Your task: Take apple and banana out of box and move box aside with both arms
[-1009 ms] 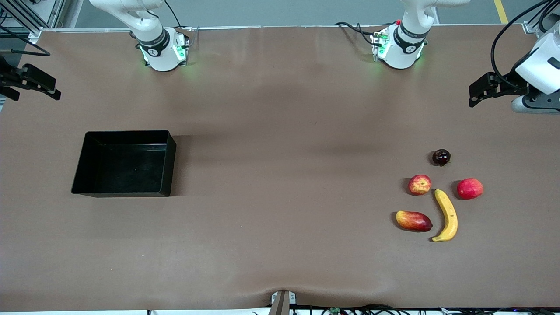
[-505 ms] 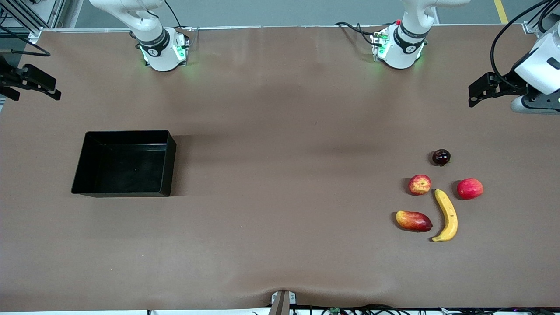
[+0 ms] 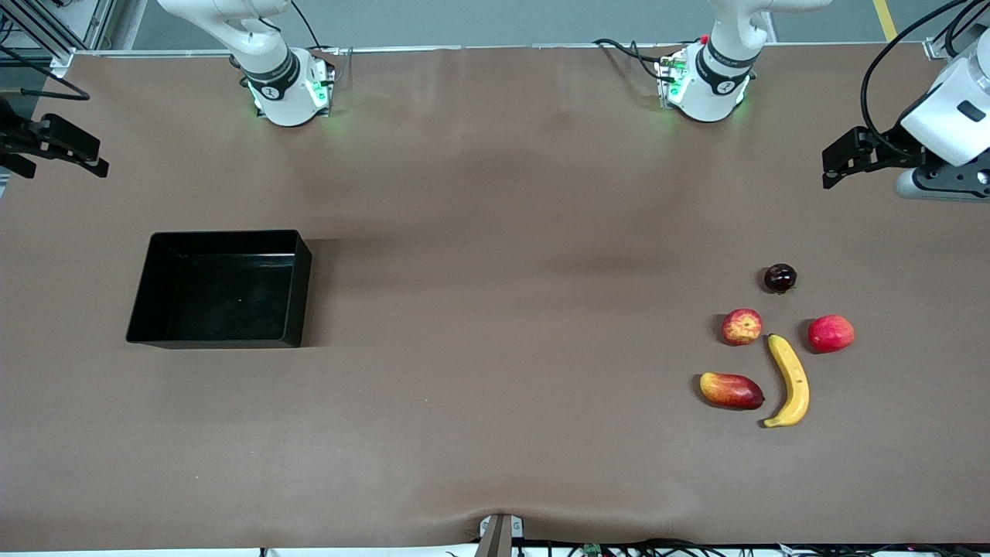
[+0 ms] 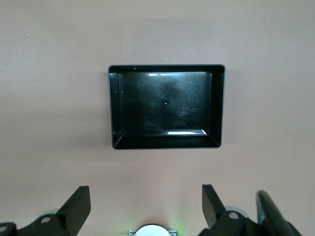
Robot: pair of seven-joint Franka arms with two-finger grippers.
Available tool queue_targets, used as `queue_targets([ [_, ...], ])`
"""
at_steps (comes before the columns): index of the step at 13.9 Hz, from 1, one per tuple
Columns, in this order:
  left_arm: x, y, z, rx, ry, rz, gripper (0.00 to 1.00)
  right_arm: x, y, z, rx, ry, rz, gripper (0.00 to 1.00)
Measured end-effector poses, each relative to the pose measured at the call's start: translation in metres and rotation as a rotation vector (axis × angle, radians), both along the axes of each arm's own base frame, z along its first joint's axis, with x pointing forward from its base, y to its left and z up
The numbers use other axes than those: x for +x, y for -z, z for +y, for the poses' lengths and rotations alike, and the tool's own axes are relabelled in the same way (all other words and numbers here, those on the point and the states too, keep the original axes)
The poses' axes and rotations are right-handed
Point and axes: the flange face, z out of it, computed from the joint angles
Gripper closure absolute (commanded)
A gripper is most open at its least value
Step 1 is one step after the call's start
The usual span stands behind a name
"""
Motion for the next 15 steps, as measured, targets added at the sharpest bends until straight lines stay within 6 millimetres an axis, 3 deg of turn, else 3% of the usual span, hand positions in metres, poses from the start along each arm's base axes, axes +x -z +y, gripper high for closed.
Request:
queue_targets([
  [15, 0.0004, -0.0092, 0.0008, -0.002, -0.001, -0.020, 0.00, 0.0001, 0.0025, 0.0000, 0.000, 0.000, 0.006, 0.00],
])
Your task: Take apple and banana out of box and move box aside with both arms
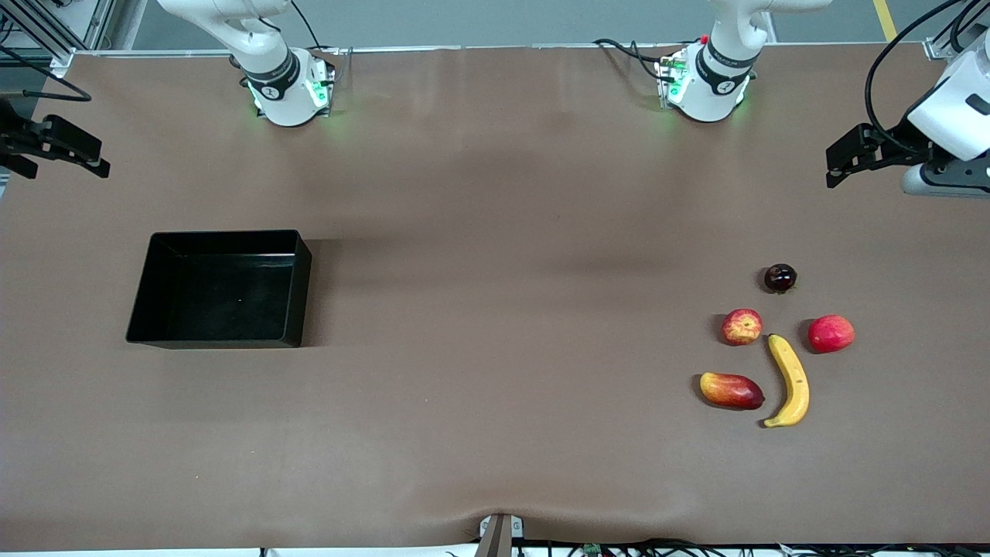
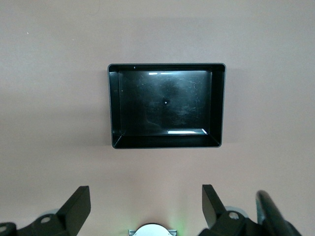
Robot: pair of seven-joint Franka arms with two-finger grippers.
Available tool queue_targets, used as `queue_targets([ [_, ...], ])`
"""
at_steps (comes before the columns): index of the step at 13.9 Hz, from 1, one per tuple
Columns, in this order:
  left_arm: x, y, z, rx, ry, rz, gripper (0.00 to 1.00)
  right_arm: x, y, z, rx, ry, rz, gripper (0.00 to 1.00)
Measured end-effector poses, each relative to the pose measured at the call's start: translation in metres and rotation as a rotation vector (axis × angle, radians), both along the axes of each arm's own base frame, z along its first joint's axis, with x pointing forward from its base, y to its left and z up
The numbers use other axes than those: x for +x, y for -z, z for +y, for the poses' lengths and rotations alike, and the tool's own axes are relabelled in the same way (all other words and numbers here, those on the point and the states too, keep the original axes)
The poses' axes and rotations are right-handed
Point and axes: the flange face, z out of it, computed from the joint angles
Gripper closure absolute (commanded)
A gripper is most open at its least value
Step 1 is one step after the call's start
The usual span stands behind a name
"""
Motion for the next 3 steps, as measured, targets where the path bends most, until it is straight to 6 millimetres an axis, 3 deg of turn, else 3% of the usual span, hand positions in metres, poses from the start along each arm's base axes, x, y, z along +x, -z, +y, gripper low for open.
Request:
queue_targets([
  [3, 0.0001, -0.0040, 0.0002, -0.001, 0.000, -0.009, 0.00, 0.0000, 0.0002, 0.0000, 0.000, 0.000, 0.000, 0.00],
])
